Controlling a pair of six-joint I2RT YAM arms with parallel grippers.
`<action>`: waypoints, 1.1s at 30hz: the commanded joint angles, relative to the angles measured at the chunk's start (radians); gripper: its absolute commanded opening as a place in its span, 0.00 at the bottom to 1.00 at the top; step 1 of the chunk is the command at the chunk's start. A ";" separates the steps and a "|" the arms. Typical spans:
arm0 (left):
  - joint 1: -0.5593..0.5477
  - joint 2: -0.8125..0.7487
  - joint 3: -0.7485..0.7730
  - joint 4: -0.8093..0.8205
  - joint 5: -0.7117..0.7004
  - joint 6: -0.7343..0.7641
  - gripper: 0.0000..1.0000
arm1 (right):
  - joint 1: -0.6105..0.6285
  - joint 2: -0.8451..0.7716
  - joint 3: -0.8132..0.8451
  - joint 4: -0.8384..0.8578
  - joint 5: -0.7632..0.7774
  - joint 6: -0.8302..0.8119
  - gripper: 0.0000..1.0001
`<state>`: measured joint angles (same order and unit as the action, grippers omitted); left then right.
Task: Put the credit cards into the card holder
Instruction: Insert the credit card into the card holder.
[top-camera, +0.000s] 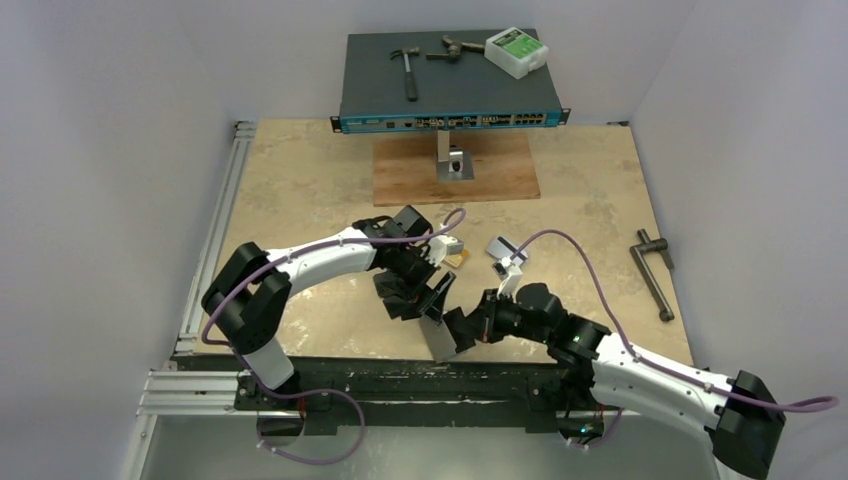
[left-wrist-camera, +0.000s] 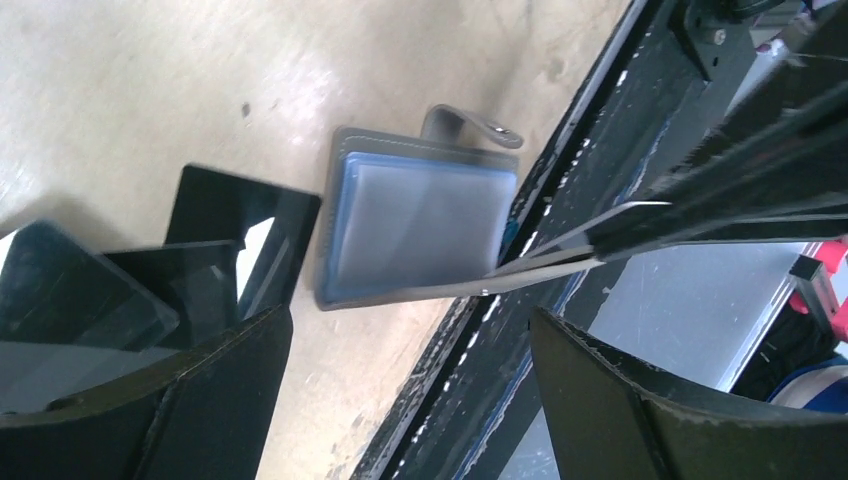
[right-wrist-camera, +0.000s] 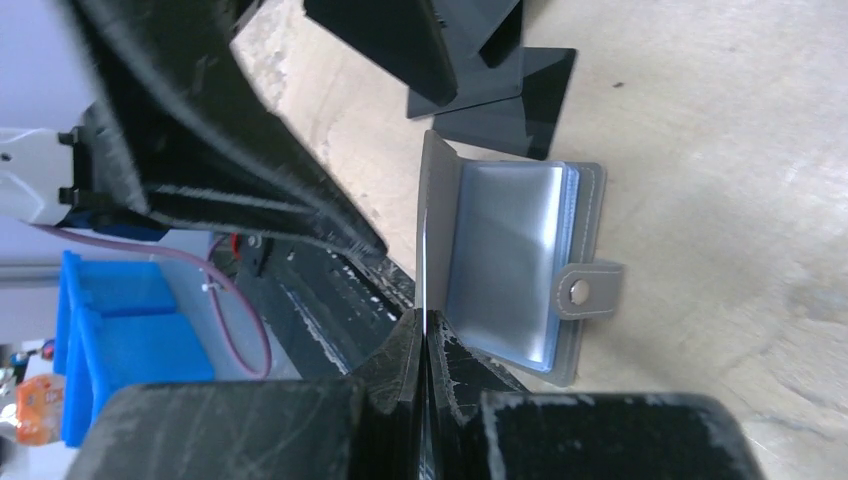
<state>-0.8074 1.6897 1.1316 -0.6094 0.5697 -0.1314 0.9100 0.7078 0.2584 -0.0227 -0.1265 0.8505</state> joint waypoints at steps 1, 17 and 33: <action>0.043 -0.070 -0.037 0.015 0.042 -0.006 0.88 | 0.005 0.028 0.043 0.123 -0.091 -0.043 0.00; 0.083 -0.116 -0.116 -0.011 0.059 0.021 0.85 | 0.090 0.226 0.119 0.224 -0.159 -0.074 0.00; 0.082 -0.201 -0.169 -0.102 0.029 0.202 0.49 | 0.125 0.348 0.163 0.257 -0.183 -0.091 0.00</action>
<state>-0.7284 1.5417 0.9813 -0.6865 0.6014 0.0040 1.0260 1.0378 0.3782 0.1688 -0.2787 0.7830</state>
